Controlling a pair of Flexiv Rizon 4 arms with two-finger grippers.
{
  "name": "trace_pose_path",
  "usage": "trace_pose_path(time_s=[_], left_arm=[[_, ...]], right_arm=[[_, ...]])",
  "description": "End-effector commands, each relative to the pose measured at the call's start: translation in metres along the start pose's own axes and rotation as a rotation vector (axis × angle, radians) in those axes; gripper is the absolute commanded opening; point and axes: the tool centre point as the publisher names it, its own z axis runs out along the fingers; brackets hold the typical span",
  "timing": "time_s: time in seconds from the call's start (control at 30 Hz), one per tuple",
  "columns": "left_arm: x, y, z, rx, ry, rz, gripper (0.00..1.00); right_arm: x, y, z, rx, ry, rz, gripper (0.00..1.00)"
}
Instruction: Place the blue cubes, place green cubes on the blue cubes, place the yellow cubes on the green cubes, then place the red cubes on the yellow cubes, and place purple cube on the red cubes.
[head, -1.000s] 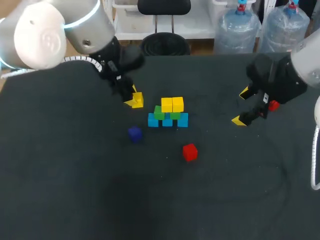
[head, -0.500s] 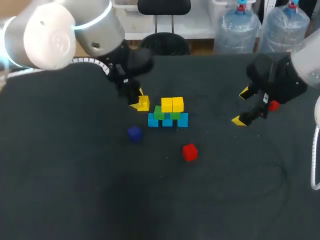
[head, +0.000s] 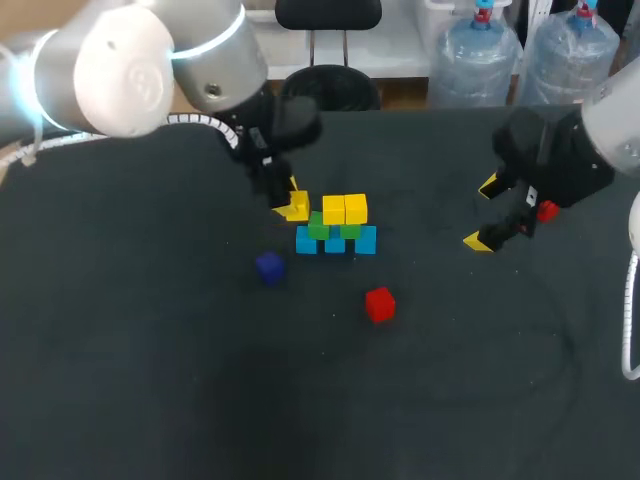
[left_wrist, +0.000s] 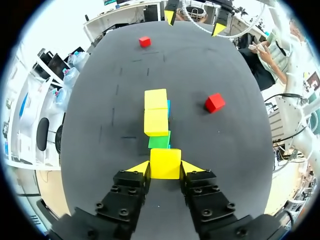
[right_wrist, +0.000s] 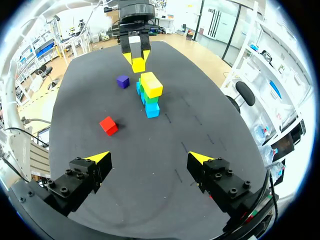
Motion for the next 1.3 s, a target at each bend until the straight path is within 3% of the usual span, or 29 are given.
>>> trace_pose_path(time_s=[0.03, 1.1, 1.3], left_arm=[[-0.0032, 0.006, 0.0031, 0.009, 0.009, -0.002, 0.0], [-0.0094, 0.0089, 0.0103, 0.016, 0.018, -0.001, 0.0], [-0.0105, 0.009, 0.013, 0.0, 0.049, 0.0, 0.0]], right_arm=[[-0.0001, -0.001, 0.0012, -0.002, -0.002, -0.001, 1.0], [-0.0001, -0.001, 0.0012, -0.002, -0.002, -0.001, 1.0], [-0.0001, -0.001, 0.0012, -0.002, -0.002, -0.001, 1.0]])
